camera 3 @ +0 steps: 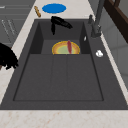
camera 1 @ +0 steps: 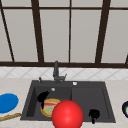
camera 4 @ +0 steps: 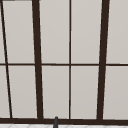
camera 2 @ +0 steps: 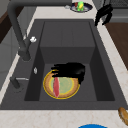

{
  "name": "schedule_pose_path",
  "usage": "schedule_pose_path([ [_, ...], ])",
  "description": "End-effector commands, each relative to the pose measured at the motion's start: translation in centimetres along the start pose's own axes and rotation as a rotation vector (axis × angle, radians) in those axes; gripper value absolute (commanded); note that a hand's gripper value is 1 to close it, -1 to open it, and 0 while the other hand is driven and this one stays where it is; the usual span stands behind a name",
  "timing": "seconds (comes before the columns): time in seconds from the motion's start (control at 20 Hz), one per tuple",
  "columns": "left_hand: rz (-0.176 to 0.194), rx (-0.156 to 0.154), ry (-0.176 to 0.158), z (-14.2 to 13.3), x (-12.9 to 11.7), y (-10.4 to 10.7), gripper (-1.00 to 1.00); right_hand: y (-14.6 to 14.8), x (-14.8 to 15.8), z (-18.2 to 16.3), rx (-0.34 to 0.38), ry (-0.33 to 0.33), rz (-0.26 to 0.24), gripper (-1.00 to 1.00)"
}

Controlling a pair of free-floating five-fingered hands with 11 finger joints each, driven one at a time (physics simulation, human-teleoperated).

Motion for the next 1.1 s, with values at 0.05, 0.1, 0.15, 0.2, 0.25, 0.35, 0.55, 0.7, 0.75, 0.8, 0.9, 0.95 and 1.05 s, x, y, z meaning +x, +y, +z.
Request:
schedule_pose_path([
  [0.05,-0.014,-0.100,0.099,0.0,0.0,0.0,-1.00,0.0,0.0,0.0,0.000,0.000,0.000,0.00],
  [0.1,-0.014,-0.098,0.113,0.0,0.0,0.0,-1.00,0.0,0.0,0.0,0.000,0.000,0.000,0.00],
  [0.15,-0.016,-0.091,0.129,-0.1,0.1,-0.1,-1.00,0.0,0.0,0.0,0.000,0.000,0.000,0.00],
  [0.2,-0.013,-0.090,0.145,0.0,0.2,-0.3,-1.00,0.0,0.0,0.0,0.000,0.000,0.000,0.00],
  [0.25,-0.016,-0.083,0.154,-0.2,0.4,-0.1,-1.00,0.0,0.0,0.0,0.000,0.000,0.000,0.00],
  [0.35,-0.043,-0.085,0.149,-0.2,0.9,0.4,-1.00,0.0,0.0,0.0,0.000,0.000,0.000,0.00],
  [0.55,-0.047,-0.104,0.140,-0.6,2.0,1.6,-1.00,0.0,0.0,0.0,0.000,0.000,0.000,0.00],
  [0.7,-0.064,-0.106,0.141,-0.9,2.8,2.6,-1.00,0.0,0.0,0.0,0.000,0.000,0.000,0.00],
  [0.75,-0.043,-0.098,0.147,-1.5,2.6,2.4,-1.00,0.0,0.0,0.0,0.000,0.000,0.000,0.00],
  [0.8,-0.007,-0.076,0.146,-1.2,2.0,2.0,-1.00,0.0,0.0,0.0,0.000,0.000,0.000,0.00],
  [0.9,-0.016,-0.044,0.112,-0.9,2.3,2.2,-1.00,0.0,0.0,0.0,0.000,0.000,0.000,0.00],
  [0.95,-0.014,-0.043,0.111,-0.8,2.6,2.2,-1.00,0.0,0.0,0.0,0.000,0.000,0.000,0.00],
  [1.05,-0.018,-0.053,0.101,-1.3,3.7,2.3,-1.00,0.0,0.0,0.0,0.000,0.000,0.000,0.00],
])
